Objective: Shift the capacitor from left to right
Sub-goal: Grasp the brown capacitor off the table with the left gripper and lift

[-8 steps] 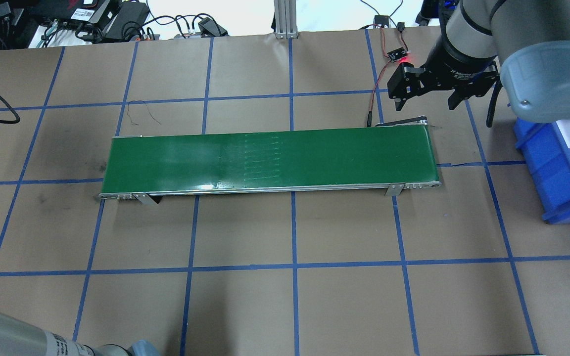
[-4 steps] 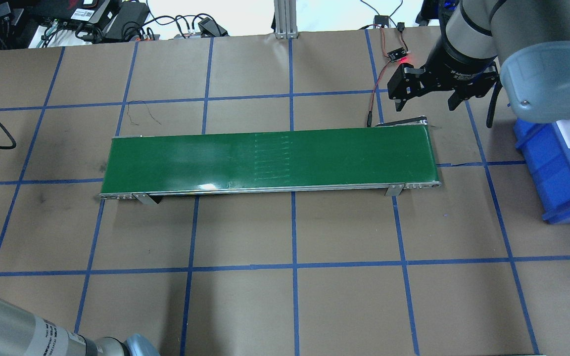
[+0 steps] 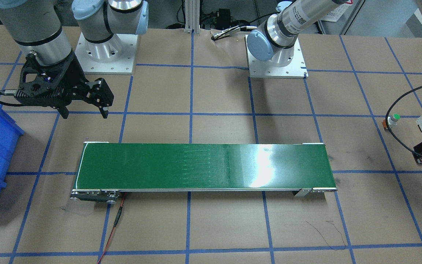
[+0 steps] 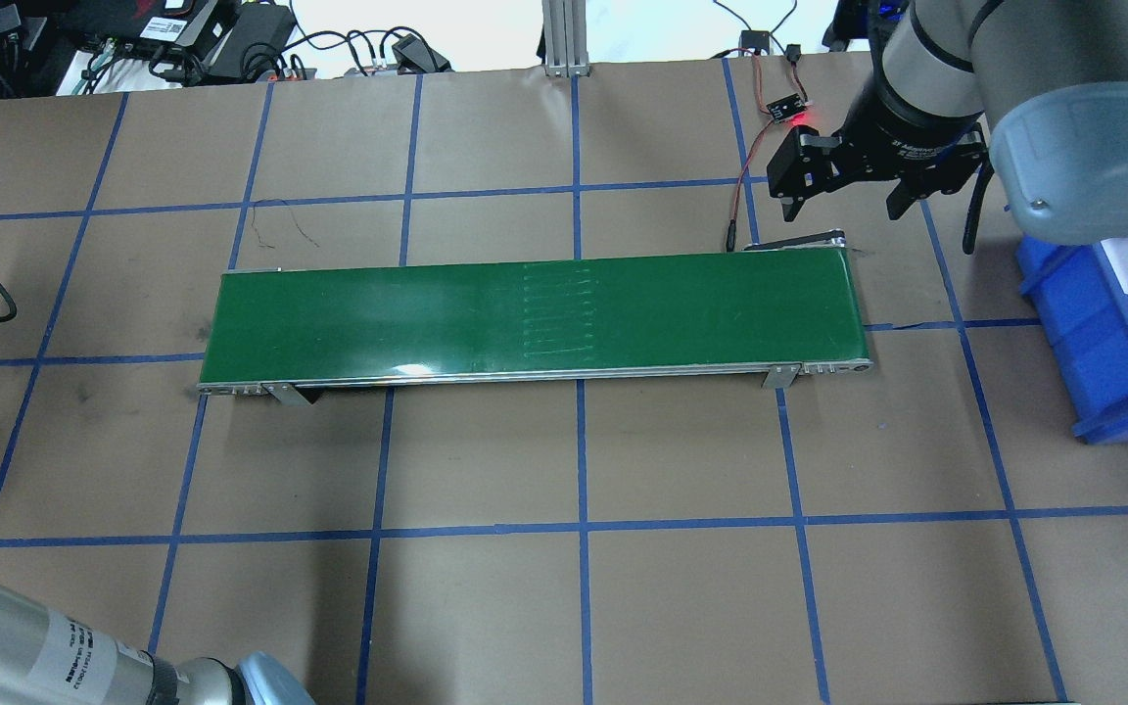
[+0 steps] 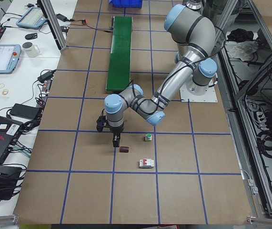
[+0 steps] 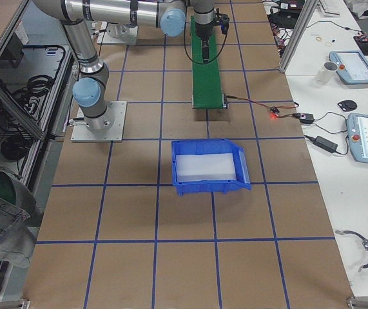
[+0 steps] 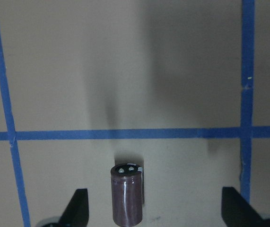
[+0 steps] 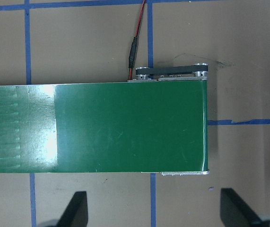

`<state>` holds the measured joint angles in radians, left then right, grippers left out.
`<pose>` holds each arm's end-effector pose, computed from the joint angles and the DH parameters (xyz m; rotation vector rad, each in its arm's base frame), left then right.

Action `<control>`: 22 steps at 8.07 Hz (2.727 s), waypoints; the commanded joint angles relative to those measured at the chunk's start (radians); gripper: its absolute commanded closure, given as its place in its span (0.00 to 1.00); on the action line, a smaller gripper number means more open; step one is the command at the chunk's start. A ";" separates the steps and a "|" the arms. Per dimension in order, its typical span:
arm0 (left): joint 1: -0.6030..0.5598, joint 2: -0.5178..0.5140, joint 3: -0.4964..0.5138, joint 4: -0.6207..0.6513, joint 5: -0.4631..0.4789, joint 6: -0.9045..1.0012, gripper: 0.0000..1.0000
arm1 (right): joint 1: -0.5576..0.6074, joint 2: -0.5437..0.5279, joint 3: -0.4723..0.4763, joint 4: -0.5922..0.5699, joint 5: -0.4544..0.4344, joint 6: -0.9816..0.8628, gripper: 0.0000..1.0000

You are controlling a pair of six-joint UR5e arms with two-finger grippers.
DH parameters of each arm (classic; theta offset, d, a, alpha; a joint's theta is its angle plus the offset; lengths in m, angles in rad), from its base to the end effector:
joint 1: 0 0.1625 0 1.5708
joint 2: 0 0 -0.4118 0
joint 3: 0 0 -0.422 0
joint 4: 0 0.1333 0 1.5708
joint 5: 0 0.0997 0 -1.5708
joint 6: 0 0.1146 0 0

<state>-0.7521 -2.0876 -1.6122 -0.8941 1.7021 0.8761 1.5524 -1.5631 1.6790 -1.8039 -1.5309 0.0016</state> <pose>0.4113 -0.5467 0.1960 0.0735 2.9650 0.0297 0.1280 -0.5372 0.4234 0.0273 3.0973 -0.1822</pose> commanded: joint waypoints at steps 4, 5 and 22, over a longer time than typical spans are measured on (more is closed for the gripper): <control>0.054 -0.084 0.000 0.053 -0.010 0.026 0.00 | 0.000 0.000 0.001 0.003 -0.002 0.001 0.00; 0.054 -0.084 -0.002 0.053 -0.009 0.027 0.03 | 0.000 0.000 0.001 0.001 -0.002 0.001 0.00; 0.059 -0.098 -0.023 0.060 0.097 0.027 0.99 | 0.001 -0.002 0.001 0.005 -0.026 0.001 0.00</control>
<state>-0.6932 -2.1858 -1.6353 -0.8361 1.7930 0.9018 1.5533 -1.5647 1.6797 -1.7995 -1.5548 0.0030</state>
